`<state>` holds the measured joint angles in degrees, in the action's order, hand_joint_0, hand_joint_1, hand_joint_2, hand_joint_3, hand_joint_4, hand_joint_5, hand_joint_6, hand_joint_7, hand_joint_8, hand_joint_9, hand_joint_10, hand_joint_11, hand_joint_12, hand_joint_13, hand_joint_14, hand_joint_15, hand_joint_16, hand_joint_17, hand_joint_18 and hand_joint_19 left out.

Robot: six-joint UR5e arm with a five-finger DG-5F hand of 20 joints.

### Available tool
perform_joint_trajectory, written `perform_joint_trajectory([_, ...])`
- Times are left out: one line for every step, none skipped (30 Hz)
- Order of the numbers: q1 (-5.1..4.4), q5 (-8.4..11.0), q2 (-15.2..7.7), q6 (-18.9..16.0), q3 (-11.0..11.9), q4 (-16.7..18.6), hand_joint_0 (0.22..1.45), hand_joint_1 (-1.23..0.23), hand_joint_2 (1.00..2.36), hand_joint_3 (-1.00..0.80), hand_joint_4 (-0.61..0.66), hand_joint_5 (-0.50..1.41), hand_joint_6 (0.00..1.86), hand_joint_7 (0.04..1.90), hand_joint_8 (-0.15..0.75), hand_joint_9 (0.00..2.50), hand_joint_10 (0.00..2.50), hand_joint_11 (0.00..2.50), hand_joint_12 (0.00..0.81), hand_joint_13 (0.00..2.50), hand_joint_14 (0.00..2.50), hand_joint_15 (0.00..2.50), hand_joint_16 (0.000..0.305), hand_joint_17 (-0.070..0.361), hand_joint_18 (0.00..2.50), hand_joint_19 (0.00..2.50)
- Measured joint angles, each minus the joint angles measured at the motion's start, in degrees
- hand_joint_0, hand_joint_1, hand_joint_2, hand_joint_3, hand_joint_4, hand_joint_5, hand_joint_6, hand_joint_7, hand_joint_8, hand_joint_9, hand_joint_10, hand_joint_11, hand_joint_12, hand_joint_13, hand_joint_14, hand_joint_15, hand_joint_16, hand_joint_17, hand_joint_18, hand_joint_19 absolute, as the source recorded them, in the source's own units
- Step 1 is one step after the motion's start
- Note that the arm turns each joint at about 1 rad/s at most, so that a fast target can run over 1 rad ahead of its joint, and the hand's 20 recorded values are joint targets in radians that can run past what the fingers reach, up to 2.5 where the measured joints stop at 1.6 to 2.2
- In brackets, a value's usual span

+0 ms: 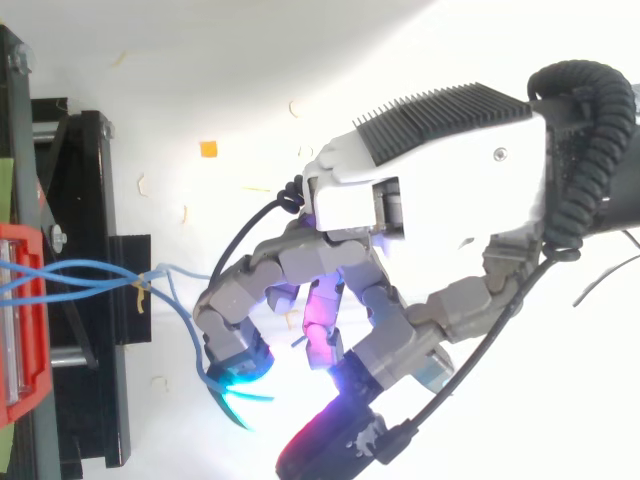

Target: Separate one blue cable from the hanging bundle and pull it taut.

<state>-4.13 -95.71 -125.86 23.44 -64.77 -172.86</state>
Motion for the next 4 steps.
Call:
perform_joint_trajectory([0.00,0.02,0.00,0.01,0.00,0.01,0.73,-0.68,1.02,-0.22,-0.02,0.14,0.50,1.34,0.083,1.93,0.02,0.34,0.204,1.25,0.02,0.41,0.039,0.088,0.70,0.55])
perform_joint_trajectory([0.00,0.03,0.00,0.01,0.00,0.01,0.73,-0.68,1.02,-0.22,-0.02,0.14,0.50,1.34,0.084,1.93,0.01,0.35,0.205,1.25,0.02,0.42,0.039,0.088,0.70,0.55])
perform_joint_trajectory([0.00,0.05,0.00,0.02,0.00,0.01,0.73,-0.68,1.02,-0.22,-0.02,0.14,0.50,1.34,0.084,1.93,0.01,0.34,0.204,1.25,0.02,0.42,0.039,0.088,0.70,0.55])
perform_joint_trajectory([0.00,0.08,-0.01,0.02,0.00,0.00,0.73,-0.68,1.02,-0.22,-0.02,0.14,0.50,1.34,0.085,1.93,0.01,0.34,0.206,1.25,0.02,0.42,0.039,0.088,0.70,0.55])
